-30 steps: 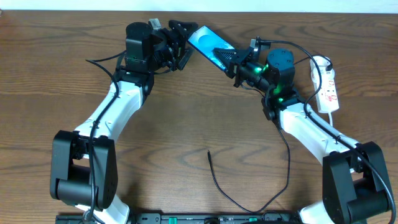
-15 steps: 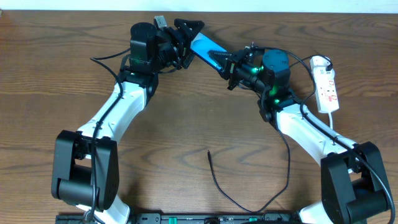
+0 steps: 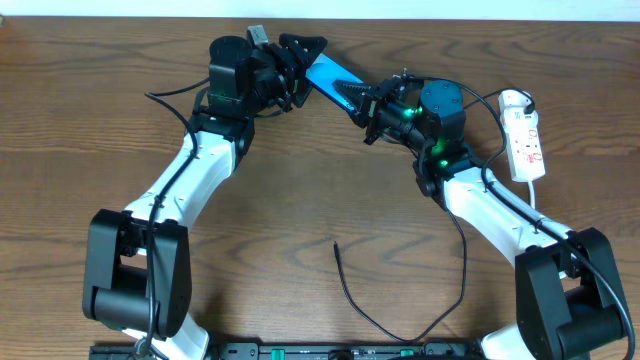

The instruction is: Plug charger to phone and switch on socket

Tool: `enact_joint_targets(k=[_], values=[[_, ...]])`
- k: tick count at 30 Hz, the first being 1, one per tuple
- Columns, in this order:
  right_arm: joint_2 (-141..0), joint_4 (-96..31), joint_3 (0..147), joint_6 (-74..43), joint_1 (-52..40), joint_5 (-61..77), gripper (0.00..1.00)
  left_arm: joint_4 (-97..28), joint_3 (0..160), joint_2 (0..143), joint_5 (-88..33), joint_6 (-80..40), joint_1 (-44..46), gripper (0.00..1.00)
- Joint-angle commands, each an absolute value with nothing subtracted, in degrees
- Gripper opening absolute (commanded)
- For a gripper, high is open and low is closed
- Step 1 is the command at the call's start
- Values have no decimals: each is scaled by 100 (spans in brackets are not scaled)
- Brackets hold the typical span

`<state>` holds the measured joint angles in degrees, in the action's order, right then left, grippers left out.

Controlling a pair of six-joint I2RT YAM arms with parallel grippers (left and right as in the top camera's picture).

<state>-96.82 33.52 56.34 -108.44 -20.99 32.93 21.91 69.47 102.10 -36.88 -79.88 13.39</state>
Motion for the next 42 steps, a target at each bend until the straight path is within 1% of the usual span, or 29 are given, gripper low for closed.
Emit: enact_joint_targets(k=[1, 13, 15, 18, 25, 34, 40, 42], values=[[-9660, 3570, 5760, -10763, -2147, 3251, 1, 2217, 7078, 10007, -3636, -8136, 1337, 70], [-9660, 3712, 5760, -10619, -2198, 3247, 1, 2196, 7078, 10007, -3636, -8357, 1337, 69], [-9660, 3712, 5760, -10619, -2231, 3245, 1, 2196, 7078, 10007, -3636, -8357, 1337, 68], [-9660, 3712, 5760, -10619, -2270, 3221, 1, 2196, 7078, 10007, -3638, -8355, 1337, 63], [-9660, 3715, 5760, -10619, -2311, 3179, 1, 2196, 7078, 10007, -3638, -8353, 1337, 62], [-9660, 3795, 5760, -10615, -2375, 3183, 1, 2193, 7078, 10007, -3638, -8353, 1337, 49], [-9660, 3800, 5760, -10573, -2445, 3183, 1, 2193, 7078, 10007, -3636, -8353, 1337, 44], [-9660, 3802, 5760, -10573, -2451, 3183, 1, 2196, 7078, 10007, -3638, -8353, 1337, 41]])
